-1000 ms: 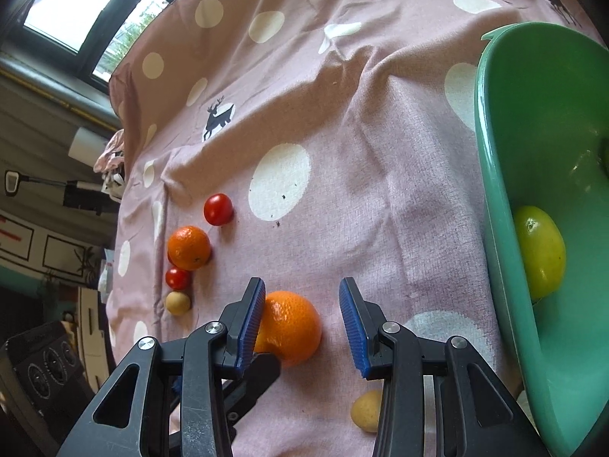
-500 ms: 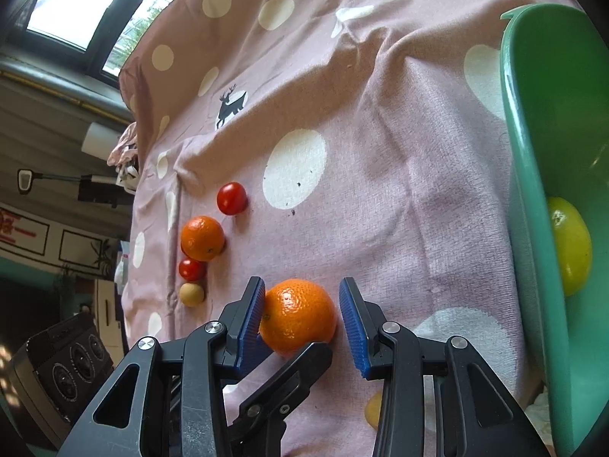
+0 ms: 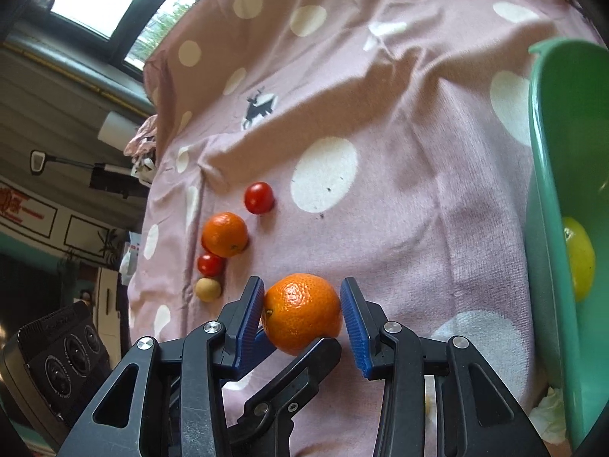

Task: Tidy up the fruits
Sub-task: 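Carry the orange with the right gripper over the green bowl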

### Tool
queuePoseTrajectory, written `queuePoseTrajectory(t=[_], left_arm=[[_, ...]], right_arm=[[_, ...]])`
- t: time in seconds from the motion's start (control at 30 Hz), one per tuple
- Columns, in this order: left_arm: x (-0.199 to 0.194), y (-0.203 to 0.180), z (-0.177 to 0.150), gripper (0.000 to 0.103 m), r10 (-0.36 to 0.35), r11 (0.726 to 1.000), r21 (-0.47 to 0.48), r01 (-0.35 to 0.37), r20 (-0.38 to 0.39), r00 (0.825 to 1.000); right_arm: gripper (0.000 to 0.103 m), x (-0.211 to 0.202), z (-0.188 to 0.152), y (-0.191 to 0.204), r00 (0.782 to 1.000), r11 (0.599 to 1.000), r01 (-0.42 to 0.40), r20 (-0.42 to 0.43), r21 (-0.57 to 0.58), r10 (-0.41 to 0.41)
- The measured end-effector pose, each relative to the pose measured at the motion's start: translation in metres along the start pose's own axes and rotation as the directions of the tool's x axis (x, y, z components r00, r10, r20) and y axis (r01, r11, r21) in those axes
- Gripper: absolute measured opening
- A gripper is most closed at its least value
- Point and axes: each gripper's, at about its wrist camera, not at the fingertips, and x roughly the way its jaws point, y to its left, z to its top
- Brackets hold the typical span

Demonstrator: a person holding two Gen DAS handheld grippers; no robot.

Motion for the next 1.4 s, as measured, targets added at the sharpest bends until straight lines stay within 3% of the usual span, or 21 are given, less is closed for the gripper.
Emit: queuePoseTrajectory(t=[0.83, 1.4], left_arm=[[-0.065, -0.037, 0.0, 0.044, 0.008, 0.997, 0.078, -0.027, 0.232, 0.973], [-0.079, -0.076, 0.001, 0.044, -0.013, 0.986, 0.162, -0.036, 0.29, 0.957]], right_arm=[[0.044, -0.067, -0.014, 0.044, 0.974, 0.987, -0.03, 0.219, -0.157, 0.064], [0.044, -0.107, -0.017, 0.036, 0.944, 0.985, -0.046, 0.315, -0.165, 0.097]])
